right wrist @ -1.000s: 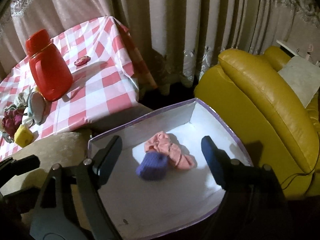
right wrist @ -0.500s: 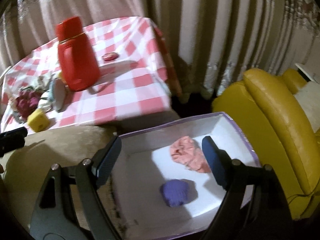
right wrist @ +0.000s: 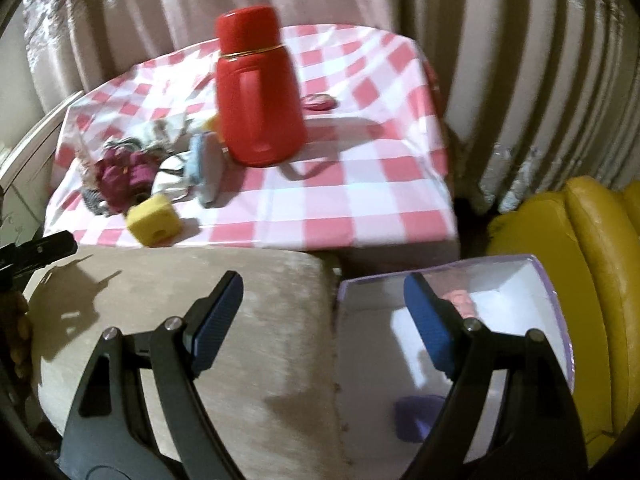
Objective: Organize soft objects
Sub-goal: 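Grasp the yellow sponge with the left tool while the right tool reaches toward the blue pig plush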
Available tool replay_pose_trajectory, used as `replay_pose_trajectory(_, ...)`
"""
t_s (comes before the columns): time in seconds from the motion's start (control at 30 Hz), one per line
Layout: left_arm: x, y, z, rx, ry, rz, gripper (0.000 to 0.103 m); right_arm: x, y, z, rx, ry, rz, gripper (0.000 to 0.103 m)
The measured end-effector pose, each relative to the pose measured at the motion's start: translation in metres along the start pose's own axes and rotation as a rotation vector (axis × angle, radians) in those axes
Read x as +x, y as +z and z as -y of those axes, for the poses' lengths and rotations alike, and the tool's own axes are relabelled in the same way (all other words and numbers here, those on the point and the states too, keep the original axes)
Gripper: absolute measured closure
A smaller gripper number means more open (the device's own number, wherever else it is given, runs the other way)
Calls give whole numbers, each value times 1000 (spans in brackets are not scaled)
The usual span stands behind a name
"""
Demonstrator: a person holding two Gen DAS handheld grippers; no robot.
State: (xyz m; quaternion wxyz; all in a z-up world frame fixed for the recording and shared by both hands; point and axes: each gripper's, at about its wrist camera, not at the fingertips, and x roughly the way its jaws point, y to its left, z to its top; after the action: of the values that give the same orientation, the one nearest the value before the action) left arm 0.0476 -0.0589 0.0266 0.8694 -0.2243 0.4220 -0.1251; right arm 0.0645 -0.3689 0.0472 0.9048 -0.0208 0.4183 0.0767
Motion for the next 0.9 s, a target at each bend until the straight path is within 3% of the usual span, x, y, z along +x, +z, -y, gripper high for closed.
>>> replay_pose_trajectory(0.17,-2,1,-11,2,1,-6,29,18,7,-36,-86,65,-46,18)
replay_pose_trajectory(0.4,14,18,8,147,73,-29,29,41,17,-73,-154,111,-90,18)
replay_pose_trajectory(0.67,63,42,33,282,99,-137,31,62,38,-85,-149,127,-109,18)
replay_pose_trajectory(0.9,107,49,37,338,147,-250,45,79,53,-86,-120,146,-127,18)
